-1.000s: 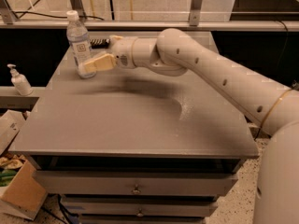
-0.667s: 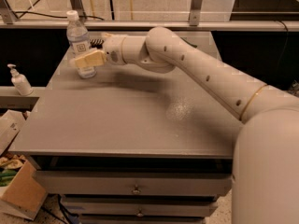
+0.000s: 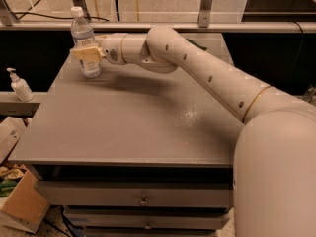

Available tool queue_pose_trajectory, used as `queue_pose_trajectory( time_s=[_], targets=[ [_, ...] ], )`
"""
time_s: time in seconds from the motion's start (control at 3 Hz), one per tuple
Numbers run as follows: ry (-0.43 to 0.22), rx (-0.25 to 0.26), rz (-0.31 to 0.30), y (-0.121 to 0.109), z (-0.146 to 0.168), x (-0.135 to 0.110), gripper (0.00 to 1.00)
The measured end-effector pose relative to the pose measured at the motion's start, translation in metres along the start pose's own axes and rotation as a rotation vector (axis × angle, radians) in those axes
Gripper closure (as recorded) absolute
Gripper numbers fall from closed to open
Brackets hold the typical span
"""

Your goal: Knock blue plastic bottle over

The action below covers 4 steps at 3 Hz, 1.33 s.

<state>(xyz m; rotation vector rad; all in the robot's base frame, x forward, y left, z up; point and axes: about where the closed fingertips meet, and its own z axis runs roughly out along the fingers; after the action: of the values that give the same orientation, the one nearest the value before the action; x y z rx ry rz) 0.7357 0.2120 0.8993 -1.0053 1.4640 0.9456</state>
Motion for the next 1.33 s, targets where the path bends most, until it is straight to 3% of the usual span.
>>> queue_pose_trajectory(
  time_s=[0.67, 1.0, 1.33],
  targets=[
    [0.025, 0.036, 0.022, 0.013, -0.042, -0.011, 0.87],
    [0.072, 0.046, -0.019, 0.016, -0.071, -0.033, 1.00],
    [0.195, 0.041, -0.087, 0.017, -0.103, -0.054, 1.00]
  ],
)
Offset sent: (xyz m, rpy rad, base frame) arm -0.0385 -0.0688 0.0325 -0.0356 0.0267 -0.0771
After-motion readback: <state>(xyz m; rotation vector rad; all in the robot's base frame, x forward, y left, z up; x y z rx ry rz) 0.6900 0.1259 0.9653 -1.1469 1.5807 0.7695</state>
